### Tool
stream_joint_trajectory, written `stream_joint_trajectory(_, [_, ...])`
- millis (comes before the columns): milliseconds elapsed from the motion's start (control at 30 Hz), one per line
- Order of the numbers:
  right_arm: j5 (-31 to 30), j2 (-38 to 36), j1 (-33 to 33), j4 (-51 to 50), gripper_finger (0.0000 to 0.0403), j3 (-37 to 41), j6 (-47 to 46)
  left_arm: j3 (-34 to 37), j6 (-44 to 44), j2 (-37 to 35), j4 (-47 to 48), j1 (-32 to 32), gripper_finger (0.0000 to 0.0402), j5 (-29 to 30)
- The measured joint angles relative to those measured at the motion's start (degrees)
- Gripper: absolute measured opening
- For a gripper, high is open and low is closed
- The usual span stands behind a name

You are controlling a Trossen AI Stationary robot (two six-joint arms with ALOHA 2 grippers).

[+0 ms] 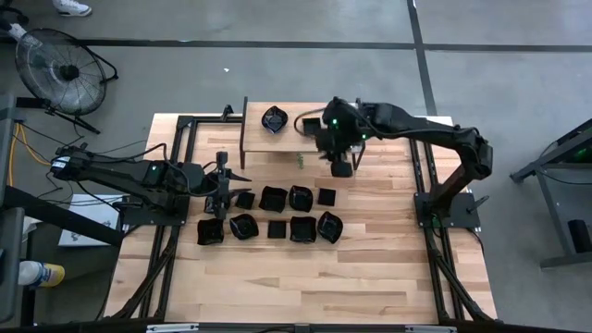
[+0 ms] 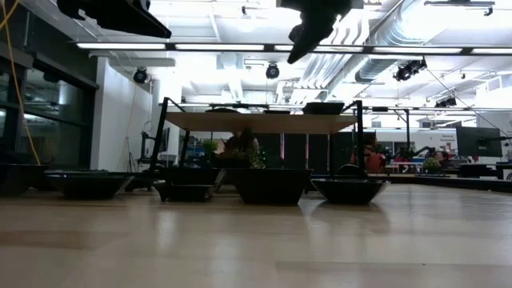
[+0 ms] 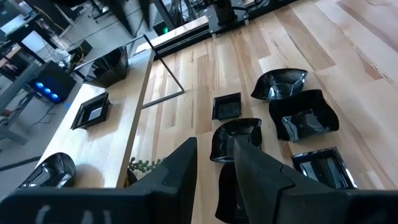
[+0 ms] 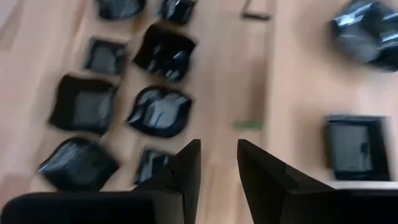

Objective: Pick & Place Mini shaped plates
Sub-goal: Stack the leaf shaped plate on top of the other leaf shaped plate on the shelf

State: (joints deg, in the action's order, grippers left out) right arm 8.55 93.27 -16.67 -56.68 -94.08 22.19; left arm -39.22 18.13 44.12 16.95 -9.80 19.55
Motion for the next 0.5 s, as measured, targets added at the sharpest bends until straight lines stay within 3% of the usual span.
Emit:
stream_joint_trajectory(267, [-1.99,0.11,6.43,-5.68,0.0099,0.72,-1.69,0.00,-0.77,0.00,0.83,0.00,0.0103,-0.11])
stream_joint_trajectory(500, [-2.80,0.15,10.81,-4.27,0.0099,11.09,-2.98,0.00,-1.95,0.00,1.58,0.00,0.0103,-1.03])
